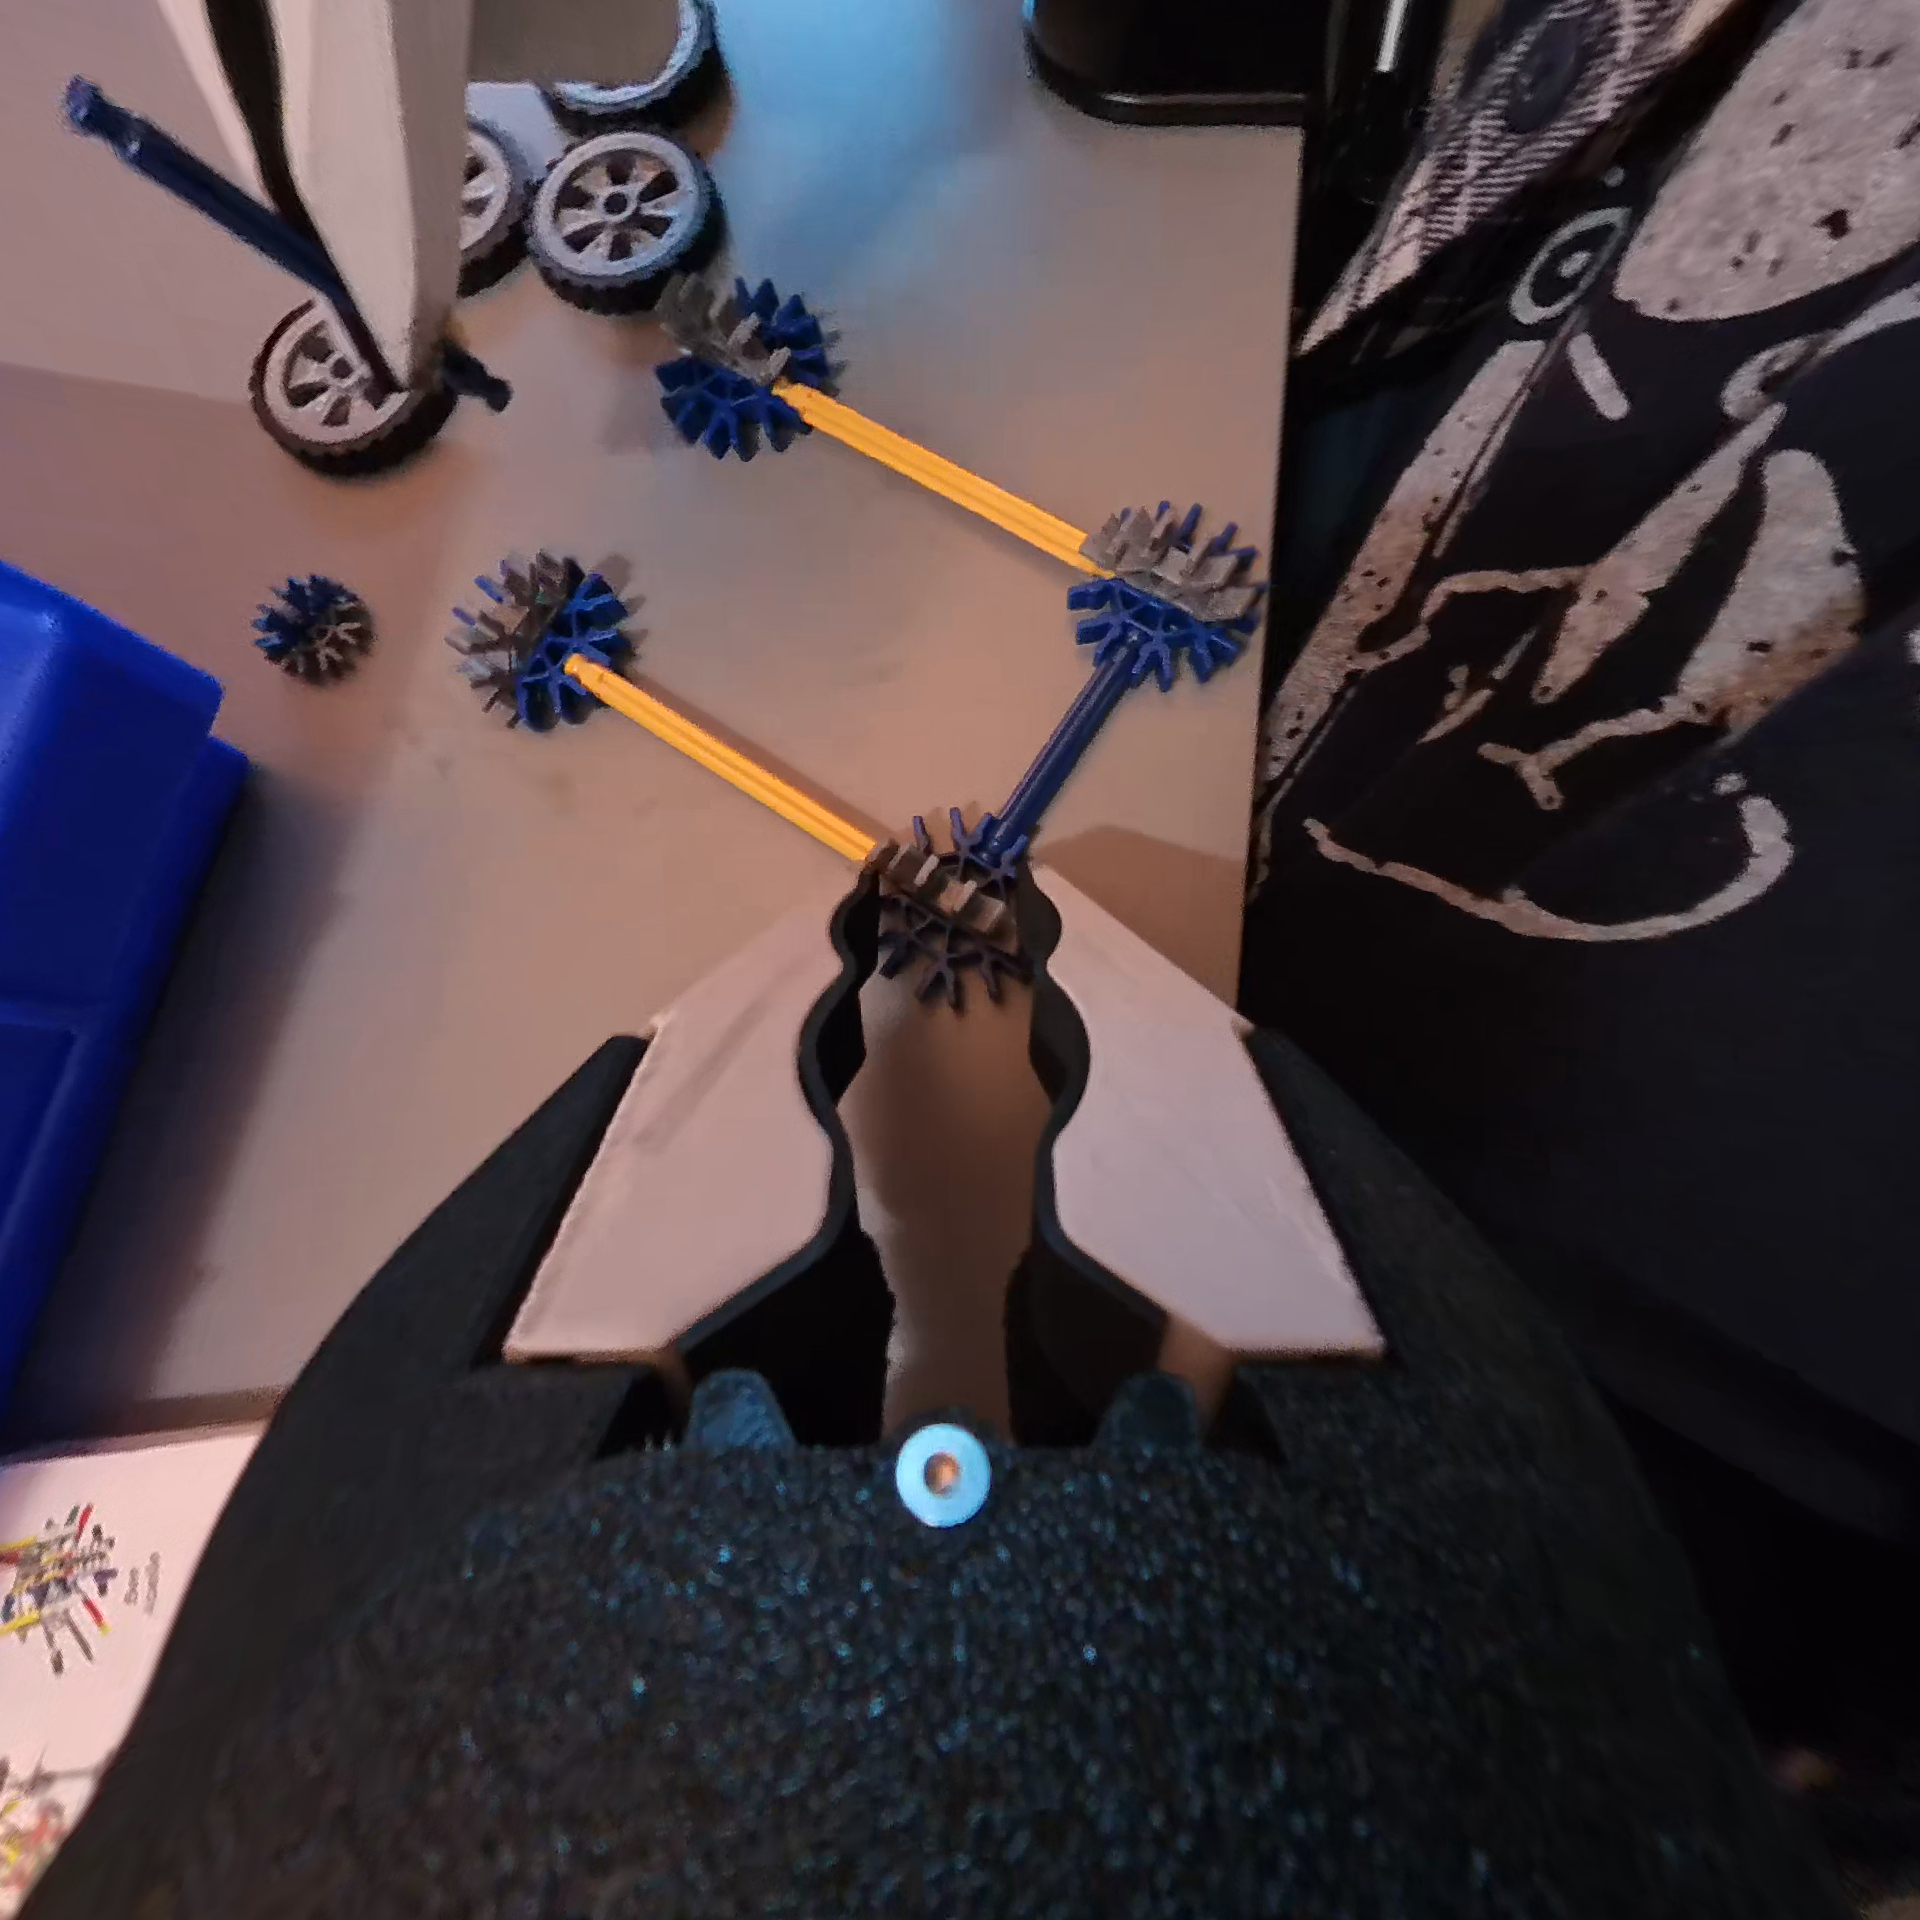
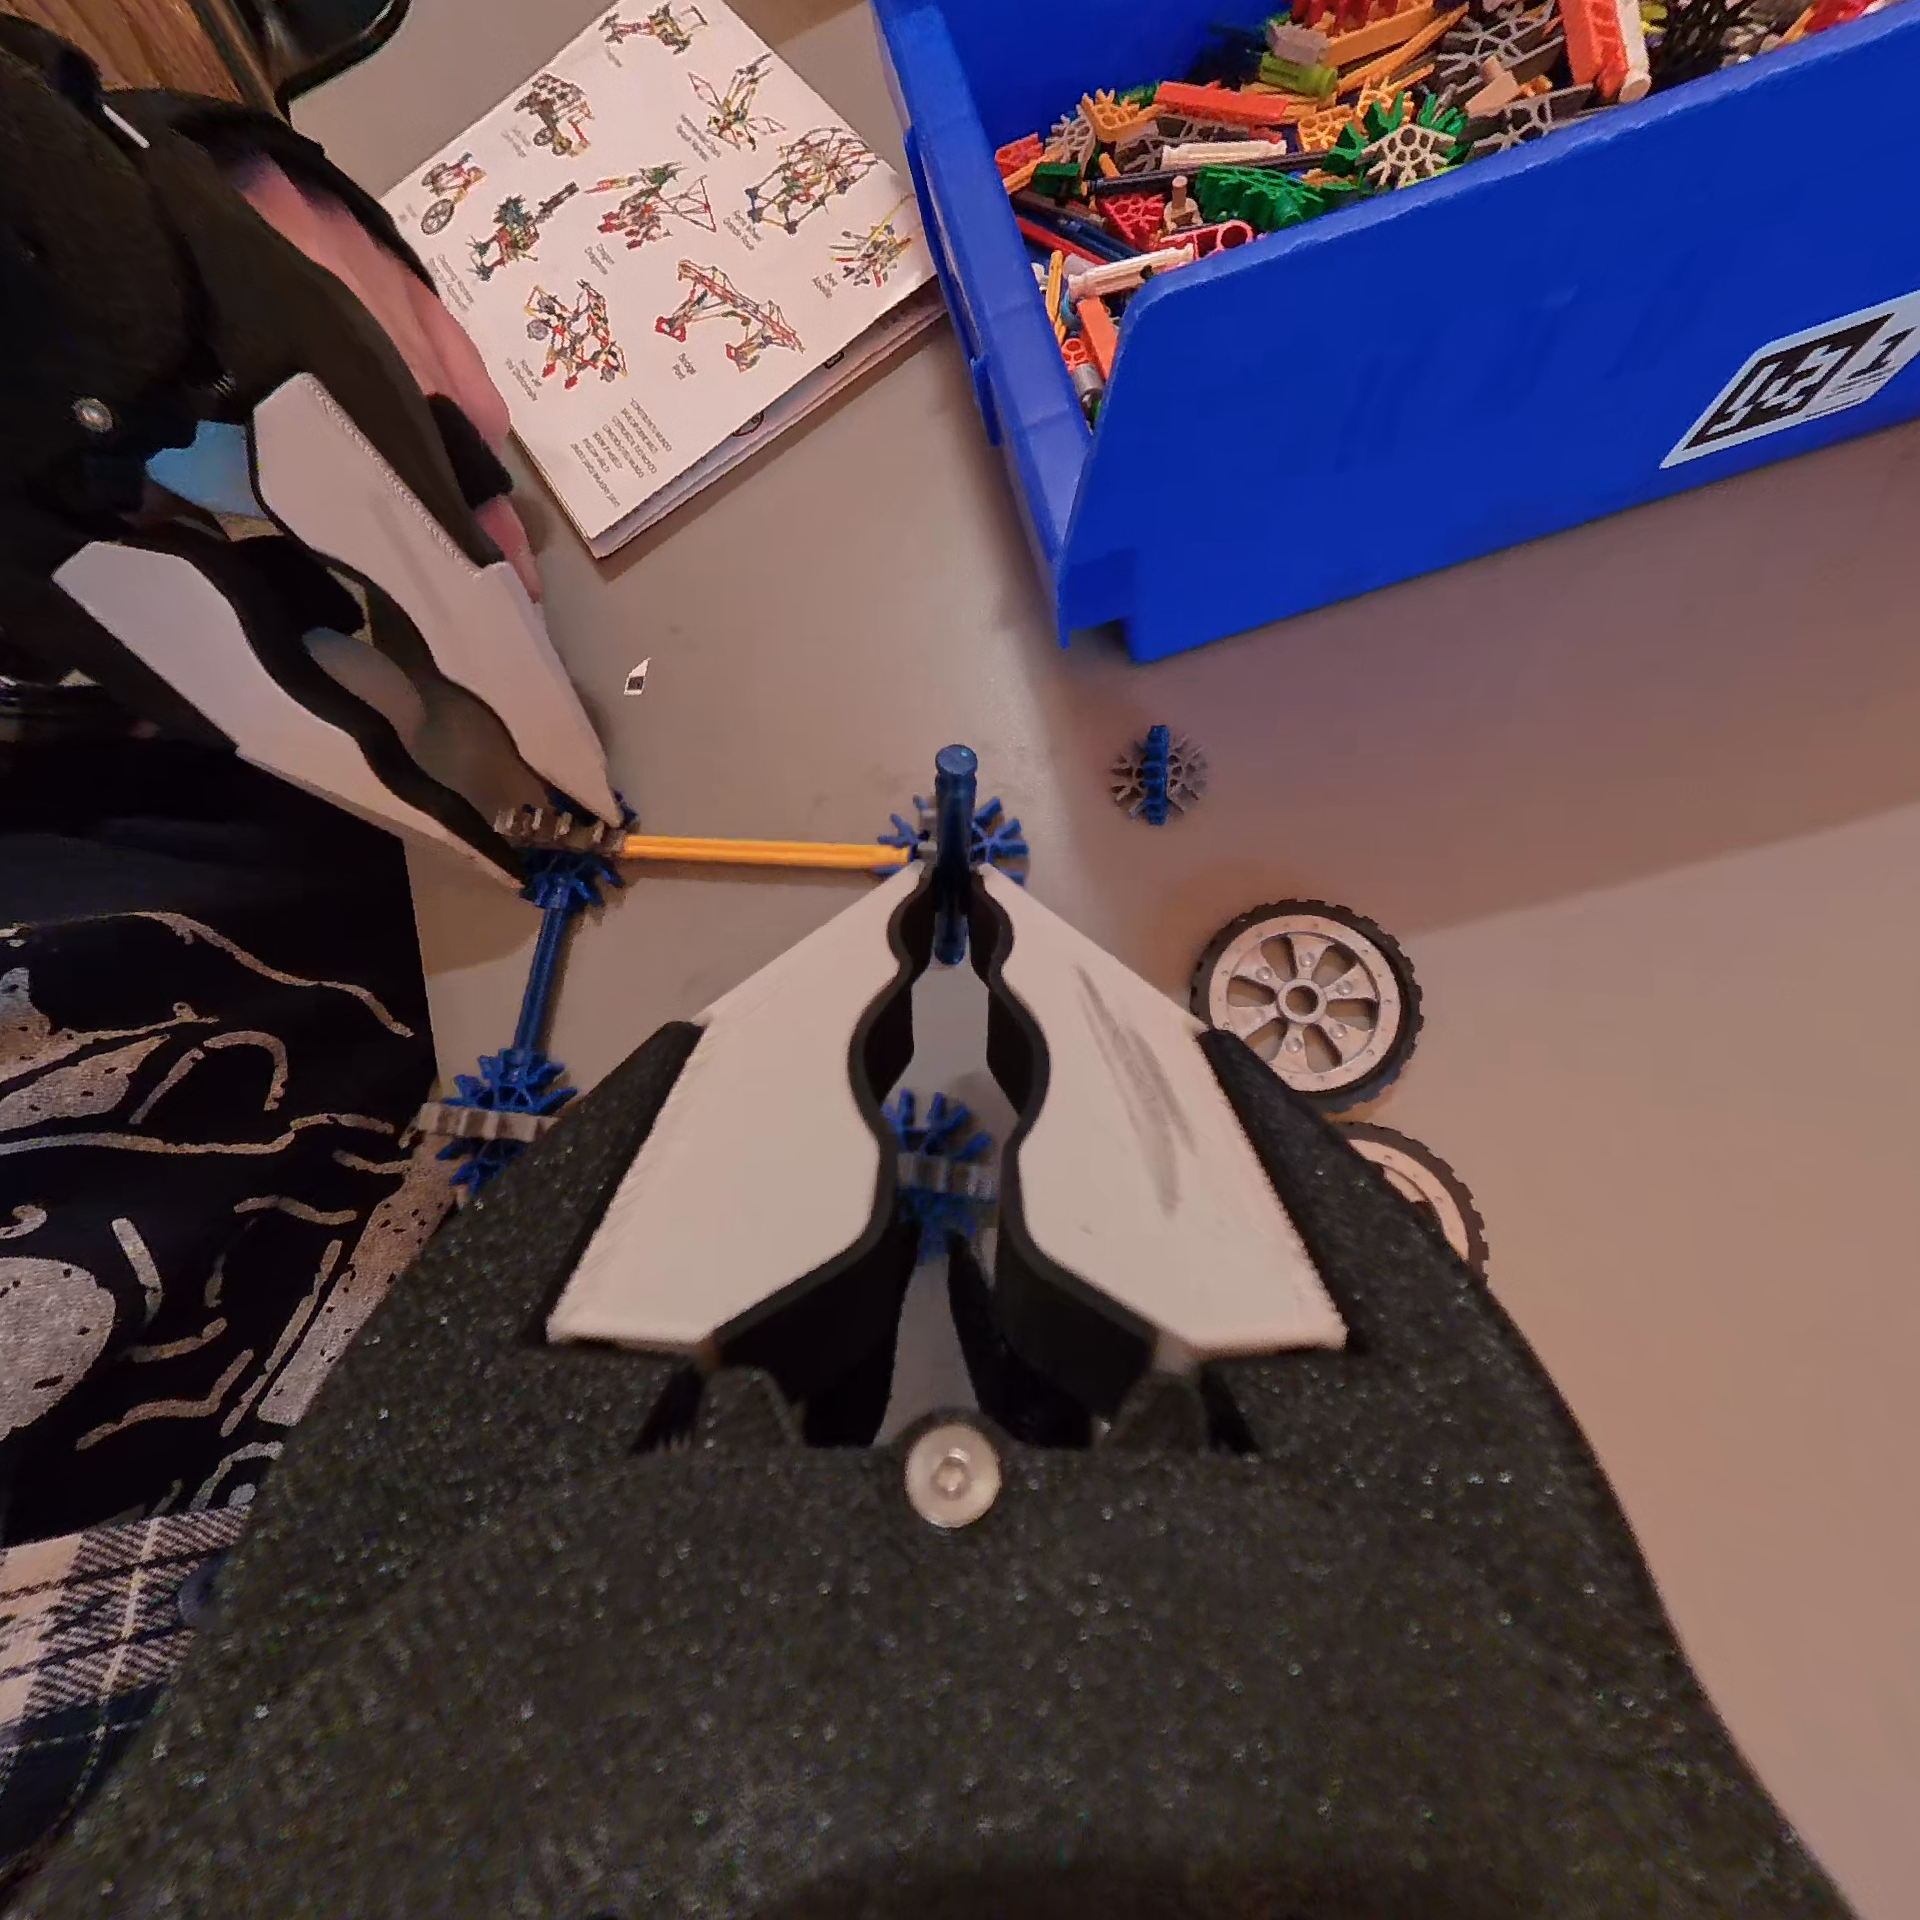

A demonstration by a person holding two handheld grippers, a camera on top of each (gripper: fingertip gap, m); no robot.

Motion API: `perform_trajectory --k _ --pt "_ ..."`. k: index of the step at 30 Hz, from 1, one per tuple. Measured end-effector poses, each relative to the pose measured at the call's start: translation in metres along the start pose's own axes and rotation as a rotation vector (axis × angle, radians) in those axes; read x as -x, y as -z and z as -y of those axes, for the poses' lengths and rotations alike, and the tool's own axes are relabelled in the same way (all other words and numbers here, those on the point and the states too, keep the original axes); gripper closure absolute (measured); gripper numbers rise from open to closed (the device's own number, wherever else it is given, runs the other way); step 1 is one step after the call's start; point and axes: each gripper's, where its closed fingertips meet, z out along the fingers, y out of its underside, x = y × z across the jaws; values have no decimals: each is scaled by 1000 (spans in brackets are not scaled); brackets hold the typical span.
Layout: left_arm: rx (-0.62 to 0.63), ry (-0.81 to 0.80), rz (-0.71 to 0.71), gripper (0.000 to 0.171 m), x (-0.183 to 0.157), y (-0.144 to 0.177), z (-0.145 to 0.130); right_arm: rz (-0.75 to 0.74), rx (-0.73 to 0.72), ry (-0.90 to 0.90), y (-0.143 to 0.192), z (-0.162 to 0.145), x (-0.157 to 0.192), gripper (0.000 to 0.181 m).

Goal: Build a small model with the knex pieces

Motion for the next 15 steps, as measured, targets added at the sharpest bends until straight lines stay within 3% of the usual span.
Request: perform_trajectory --k 8,15 --pt "2 117 105 148 14 3 -5 -10 3 2 0 -1 -2 176" --pt "25 78 117 144 8 5 -6 -34 16 11 2 -2 -5 177"
